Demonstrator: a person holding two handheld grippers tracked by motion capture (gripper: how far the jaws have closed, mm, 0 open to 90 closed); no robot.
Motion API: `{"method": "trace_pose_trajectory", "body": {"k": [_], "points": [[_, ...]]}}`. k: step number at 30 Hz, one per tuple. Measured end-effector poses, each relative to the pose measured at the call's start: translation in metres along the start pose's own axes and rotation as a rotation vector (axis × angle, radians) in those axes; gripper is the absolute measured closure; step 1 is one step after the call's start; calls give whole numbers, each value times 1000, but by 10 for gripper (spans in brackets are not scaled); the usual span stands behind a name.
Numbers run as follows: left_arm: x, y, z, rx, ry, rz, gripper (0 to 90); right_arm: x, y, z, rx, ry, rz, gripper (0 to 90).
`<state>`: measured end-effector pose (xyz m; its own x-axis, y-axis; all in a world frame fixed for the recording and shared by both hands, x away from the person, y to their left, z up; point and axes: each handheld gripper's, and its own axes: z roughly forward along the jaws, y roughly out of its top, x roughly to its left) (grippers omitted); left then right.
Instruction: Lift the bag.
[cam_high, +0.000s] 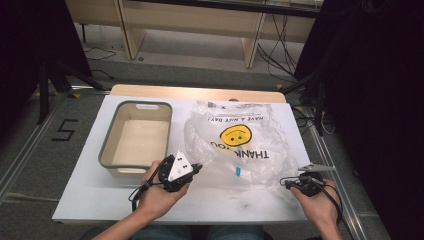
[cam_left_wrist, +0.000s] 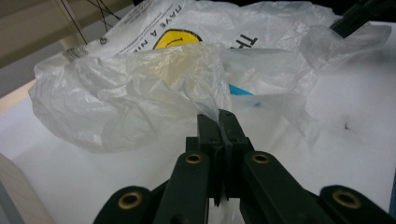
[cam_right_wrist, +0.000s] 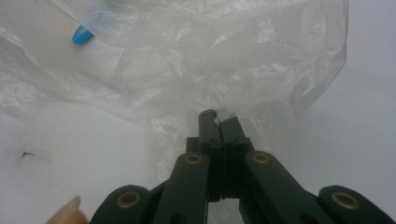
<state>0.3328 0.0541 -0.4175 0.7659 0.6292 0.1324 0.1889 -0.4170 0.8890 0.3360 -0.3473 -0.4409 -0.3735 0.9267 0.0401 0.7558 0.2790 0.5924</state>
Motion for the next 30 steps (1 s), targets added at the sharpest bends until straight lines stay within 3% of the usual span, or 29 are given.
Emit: {"method": "trace_pose_trajectory", "body": {"k": [5, 10, 30], "points": [[2, 4, -3, -22, 10, 23, 892, -1, 2, -5, -35, -14, 6, 900], [3, 2, -2, -28, 15, 14, 892, -2, 1, -5, -46, -19, 10, 900], [11, 29, -15, -182, 48, 23, 893, -1, 12, -19, -175, -60, 11, 900]]}}
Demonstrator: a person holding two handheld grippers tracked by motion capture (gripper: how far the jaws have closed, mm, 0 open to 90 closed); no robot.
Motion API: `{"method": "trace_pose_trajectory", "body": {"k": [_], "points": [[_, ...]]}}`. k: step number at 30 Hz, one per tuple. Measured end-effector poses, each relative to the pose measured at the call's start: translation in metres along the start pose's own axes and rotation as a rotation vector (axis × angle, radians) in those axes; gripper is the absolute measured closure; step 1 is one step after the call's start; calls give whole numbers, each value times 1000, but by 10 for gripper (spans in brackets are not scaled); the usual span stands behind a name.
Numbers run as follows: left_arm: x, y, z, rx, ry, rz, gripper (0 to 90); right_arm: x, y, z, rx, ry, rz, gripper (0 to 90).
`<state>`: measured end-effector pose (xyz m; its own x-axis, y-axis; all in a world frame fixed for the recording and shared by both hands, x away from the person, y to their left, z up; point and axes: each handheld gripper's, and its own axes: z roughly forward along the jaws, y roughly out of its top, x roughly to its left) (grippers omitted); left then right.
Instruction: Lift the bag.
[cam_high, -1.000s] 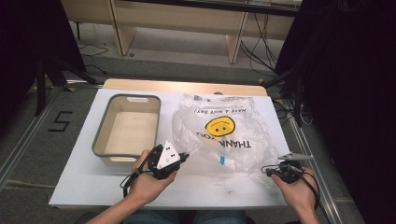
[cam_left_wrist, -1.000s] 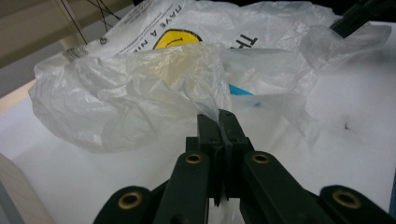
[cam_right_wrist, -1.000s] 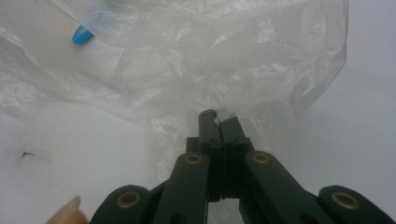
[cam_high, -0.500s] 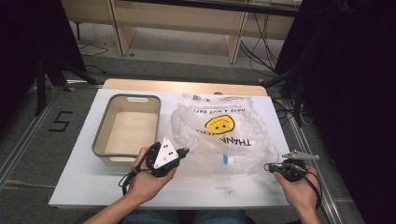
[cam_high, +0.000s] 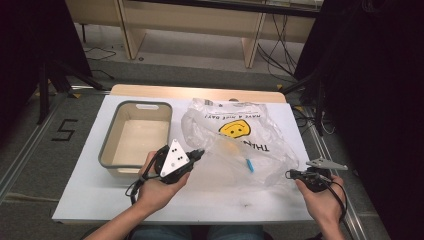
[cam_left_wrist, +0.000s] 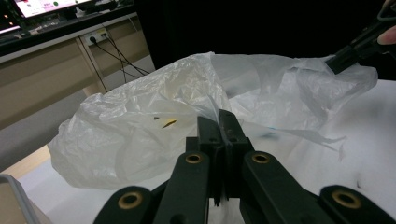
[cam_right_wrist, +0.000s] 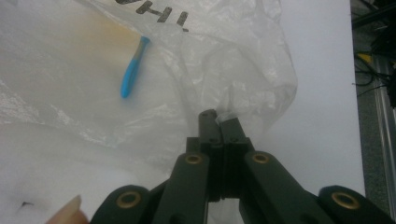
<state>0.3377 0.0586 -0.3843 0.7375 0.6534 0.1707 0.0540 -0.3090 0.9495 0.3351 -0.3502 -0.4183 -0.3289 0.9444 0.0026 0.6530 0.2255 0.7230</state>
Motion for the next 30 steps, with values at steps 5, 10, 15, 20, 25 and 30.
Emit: {"method": "trace_pose_trajectory", "body": {"k": [5, 10, 15, 20, 25, 30], "points": [[8, 9, -3, -33, 26, -5, 893, 0, 5, -5, -32, -8, -4, 900], [16, 19, -6, -71, 48, -12, 893, 0, 10, -11, -82, -23, -8, 900], [19, 25, -9, -98, 62, -14, 893, 0, 13, -15, -112, -29, -12, 900], [22, 30, -10, -123, 73, -17, 893, -1, 18, -20, -135, -35, -14, 900], [26, 34, -11, -144, 89, -23, 893, 0, 21, -21, -159, -43, -20, 900], [28, 36, -12, -162, 98, -30, 893, 2, 25, -21, -168, -43, -25, 900]]}}
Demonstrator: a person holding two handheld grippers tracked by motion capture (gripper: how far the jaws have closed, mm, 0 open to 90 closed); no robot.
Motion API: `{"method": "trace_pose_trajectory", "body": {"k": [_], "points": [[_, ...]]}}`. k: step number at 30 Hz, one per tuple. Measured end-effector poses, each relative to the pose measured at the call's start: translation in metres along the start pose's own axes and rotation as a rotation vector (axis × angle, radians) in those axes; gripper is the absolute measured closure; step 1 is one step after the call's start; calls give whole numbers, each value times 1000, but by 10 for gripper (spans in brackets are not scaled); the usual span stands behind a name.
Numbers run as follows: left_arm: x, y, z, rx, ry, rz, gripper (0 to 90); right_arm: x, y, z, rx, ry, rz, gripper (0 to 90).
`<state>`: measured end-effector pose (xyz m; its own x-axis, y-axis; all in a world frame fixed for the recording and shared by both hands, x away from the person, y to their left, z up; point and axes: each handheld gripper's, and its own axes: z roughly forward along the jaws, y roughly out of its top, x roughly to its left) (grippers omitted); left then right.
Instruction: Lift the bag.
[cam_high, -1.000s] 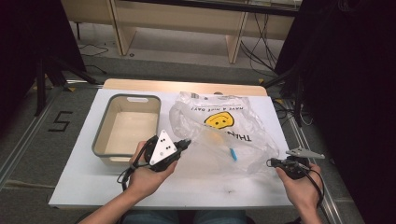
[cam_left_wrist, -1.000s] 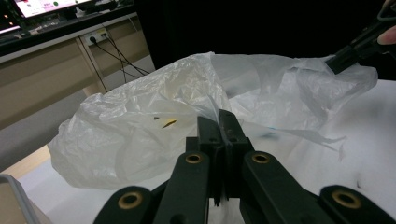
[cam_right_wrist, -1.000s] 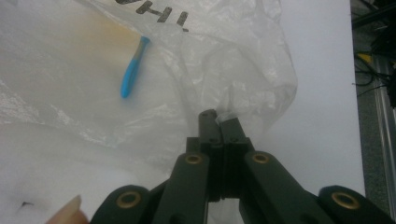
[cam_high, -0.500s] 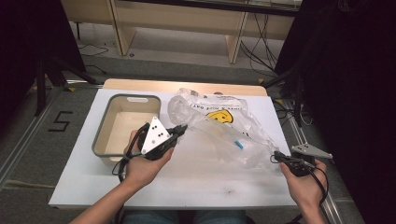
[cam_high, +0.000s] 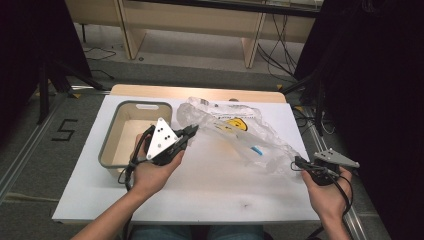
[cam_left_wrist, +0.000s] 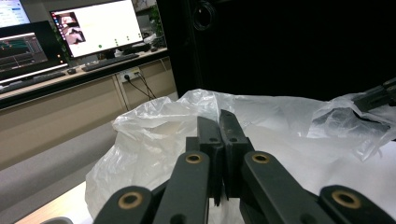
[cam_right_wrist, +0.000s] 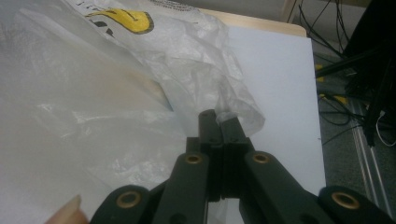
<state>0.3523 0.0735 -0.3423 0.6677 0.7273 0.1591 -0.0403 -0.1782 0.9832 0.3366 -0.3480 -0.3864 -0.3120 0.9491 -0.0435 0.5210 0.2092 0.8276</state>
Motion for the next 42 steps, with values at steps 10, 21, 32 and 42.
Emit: {"method": "trace_pose_trajectory", "body": {"k": [10, 21, 32, 42], "points": [[1, 2, 0, -16, 8, -5, 893, 0, 3, -2, -14, -7, -1, 900], [0, 9, 0, -45, 12, -9, 893, -7, 7, -17, -77, -44, 20, 900], [3, 9, 4, -45, 29, -22, 893, -15, 13, -32, -127, -74, 41, 900], [-1, 13, 2, -55, 19, -37, 893, -16, 20, -42, -159, -85, 39, 900]]}}
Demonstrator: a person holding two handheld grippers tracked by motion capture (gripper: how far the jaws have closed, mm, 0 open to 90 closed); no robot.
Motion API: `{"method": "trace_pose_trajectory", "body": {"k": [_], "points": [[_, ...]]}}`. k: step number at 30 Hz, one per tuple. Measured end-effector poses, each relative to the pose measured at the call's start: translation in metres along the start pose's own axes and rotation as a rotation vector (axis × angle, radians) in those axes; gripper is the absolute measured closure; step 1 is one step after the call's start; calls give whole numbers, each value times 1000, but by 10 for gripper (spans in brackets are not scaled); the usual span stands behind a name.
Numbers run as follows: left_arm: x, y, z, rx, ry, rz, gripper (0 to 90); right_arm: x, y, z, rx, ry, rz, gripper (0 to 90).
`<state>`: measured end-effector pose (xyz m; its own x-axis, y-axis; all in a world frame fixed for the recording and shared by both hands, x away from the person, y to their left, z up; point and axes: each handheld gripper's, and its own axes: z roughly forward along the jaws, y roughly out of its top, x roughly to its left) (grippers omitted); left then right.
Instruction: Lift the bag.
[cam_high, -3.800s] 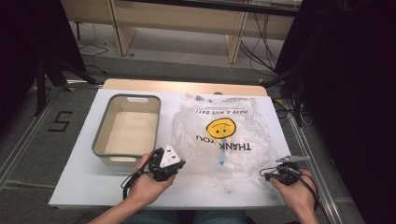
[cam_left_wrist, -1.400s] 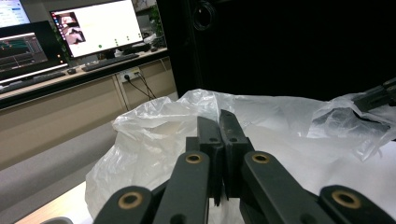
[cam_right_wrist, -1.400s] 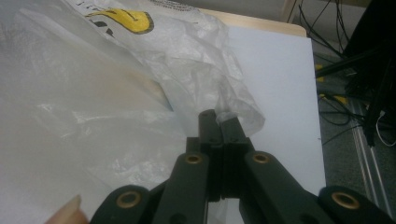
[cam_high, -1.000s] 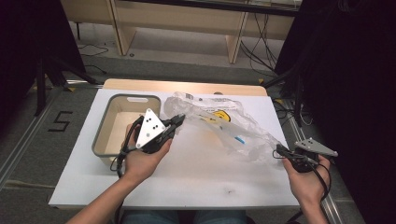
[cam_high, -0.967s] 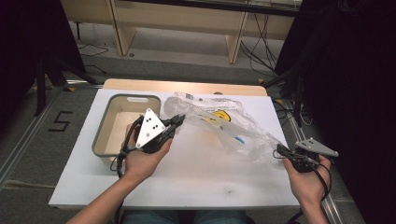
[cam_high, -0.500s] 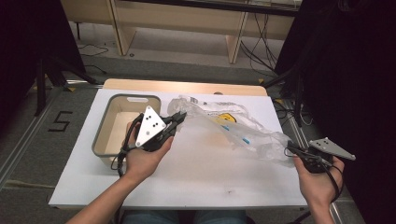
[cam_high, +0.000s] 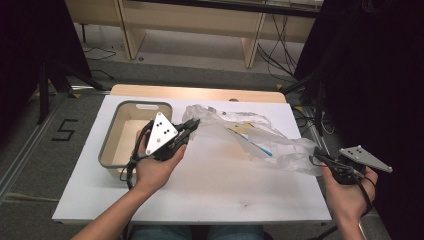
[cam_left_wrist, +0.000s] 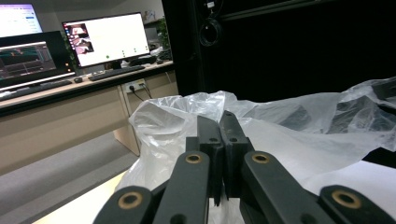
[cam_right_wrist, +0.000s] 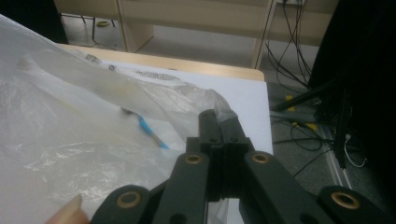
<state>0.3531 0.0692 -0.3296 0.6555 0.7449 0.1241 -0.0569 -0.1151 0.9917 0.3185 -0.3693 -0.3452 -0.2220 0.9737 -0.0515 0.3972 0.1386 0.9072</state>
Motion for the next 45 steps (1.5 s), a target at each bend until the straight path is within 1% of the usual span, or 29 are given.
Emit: {"method": "trace_pose_trajectory", "body": {"k": [3, 7, 13, 19, 23, 26, 29, 32, 34, 35, 39, 42, 45], "points": [[-2, 2, -2, -2, -3, -1, 892, -2, 3, -3, -10, -3, 6, 900], [-3, 5, -3, -5, -11, -15, 892, -4, 6, -5, -24, -6, 10, 900], [-2, 8, -4, -18, -7, -21, 892, -3, 9, -5, -24, -5, 7, 900], [2, 3, 0, -12, 5, -18, 892, -1, 7, 1, -5, 1, 4, 900], [3, 4, 4, -12, 11, -18, 892, -2, 5, 6, 6, 12, 8, 892], [5, 4, 10, -5, 22, -10, 893, -4, 3, 8, -18, 31, 20, 789], [6, 2, 18, 6, 28, -20, 892, -6, 3, 7, -60, 54, 33, 665], [6, 0, 27, 18, 41, -14, 892, -8, 3, 4, -107, 68, 42, 538], [8, -2, 34, 35, 44, -17, 892, -9, 3, 2, -138, 77, 50, 472], [8, -3, 36, 34, 49, -21, 893, -10, 3, 2, -150, 83, 49, 446], [14, -7, 46, 60, 60, -29, 892, -11, 2, -1, -177, 112, 52, 379], [18, -9, 51, 75, 70, -30, 893, -12, 1, -3, -181, 161, 55, 351], [22, -10, 55, 84, 83, -25, 892, -13, -4, -3, -168, 202, 45, 346]]}}
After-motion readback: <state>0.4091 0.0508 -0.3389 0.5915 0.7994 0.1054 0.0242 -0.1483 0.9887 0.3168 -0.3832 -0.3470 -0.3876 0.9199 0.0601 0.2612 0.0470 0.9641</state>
